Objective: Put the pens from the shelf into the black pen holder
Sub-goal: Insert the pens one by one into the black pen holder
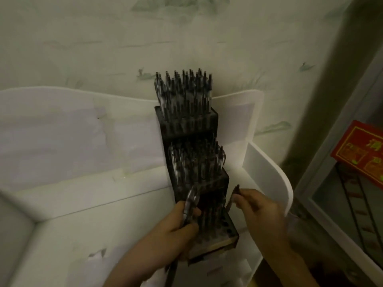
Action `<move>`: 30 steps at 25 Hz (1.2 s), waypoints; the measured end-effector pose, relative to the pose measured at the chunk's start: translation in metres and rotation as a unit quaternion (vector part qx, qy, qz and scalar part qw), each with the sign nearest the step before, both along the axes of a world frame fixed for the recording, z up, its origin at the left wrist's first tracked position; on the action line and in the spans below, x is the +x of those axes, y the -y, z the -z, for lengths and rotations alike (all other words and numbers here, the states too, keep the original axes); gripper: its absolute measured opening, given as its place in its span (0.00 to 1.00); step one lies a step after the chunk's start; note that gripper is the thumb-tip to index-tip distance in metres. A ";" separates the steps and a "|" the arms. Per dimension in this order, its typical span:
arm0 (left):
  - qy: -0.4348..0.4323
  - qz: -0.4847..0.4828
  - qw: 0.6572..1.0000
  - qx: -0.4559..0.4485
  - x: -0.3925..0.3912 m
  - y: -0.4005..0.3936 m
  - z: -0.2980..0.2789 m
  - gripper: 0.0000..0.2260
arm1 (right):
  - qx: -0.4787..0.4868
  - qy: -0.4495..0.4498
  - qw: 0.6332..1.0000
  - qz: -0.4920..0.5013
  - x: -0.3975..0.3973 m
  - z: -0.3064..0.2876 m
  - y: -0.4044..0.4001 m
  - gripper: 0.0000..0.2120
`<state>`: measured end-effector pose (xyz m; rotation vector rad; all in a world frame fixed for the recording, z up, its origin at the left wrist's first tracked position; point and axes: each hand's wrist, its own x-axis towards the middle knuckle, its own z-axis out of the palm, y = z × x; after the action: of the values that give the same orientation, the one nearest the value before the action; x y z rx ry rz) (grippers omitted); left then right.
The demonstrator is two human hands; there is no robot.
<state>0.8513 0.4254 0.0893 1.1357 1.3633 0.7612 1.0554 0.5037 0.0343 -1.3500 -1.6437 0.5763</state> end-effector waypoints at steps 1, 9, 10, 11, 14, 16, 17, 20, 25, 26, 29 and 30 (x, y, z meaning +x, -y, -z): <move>0.009 -0.010 1.000 -0.002 0.001 0.002 0.001 0.08 | -0.006 0.003 1.000 -0.011 0.000 0.008 -0.006 0.04; -0.030 -0.036 0.998 0.032 0.004 0.005 -0.005 0.08 | -0.037 0.031 0.995 -0.087 -0.001 0.049 -0.021 0.05; -0.035 -0.041 0.998 0.034 0.004 0.005 -0.005 0.08 | -0.047 0.035 0.994 -0.090 0.000 0.048 -0.022 0.07; -0.034 -0.046 0.998 0.036 0.004 0.005 -0.004 0.09 | -0.058 0.046 0.993 -0.090 0.001 0.046 -0.023 0.08; -0.032 -0.050 0.998 0.036 0.004 0.005 -0.003 0.09 | -0.022 0.077 0.996 -0.049 0.004 0.027 -0.017 0.06; -0.028 -0.042 0.998 0.036 0.004 0.006 -0.001 0.10 | 0.053 0.039 0.996 -0.054 -0.002 0.011 -0.002 0.04; -0.025 -0.039 0.998 0.036 0.004 0.006 0.001 0.10 | 0.054 -0.008 0.995 -0.086 -0.009 0.003 0.007 0.04; -0.020 -0.023 0.999 0.032 0.001 0.008 0.007 0.10 | -0.076 -0.152 0.959 -0.229 -0.037 -0.007 0.026 0.06; -0.016 -0.066 0.997 0.018 -0.008 0.012 0.014 0.10 | -0.196 -0.255 0.919 -0.226 -0.052 -0.005 0.024 0.08; -0.018 -0.088 0.996 0.013 -0.012 0.013 0.016 0.10 | -0.201 -0.270 0.918 -0.209 -0.052 -0.008 0.022 0.08; -0.056 -0.136 0.989 0.020 -0.025 0.017 0.026 0.10 | -0.145 -0.272 0.937 -0.161 -0.045 -0.020 0.016 0.06; -0.084 -0.140 0.986 0.031 -0.029 0.018 0.029 0.09 | -0.108 -0.251 0.950 -0.154 -0.042 -0.023 0.016 0.06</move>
<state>0.8224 0.4069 0.0602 1.0875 1.6748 0.9318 1.0129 0.4875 0.0572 -0.9834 -1.3963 1.2097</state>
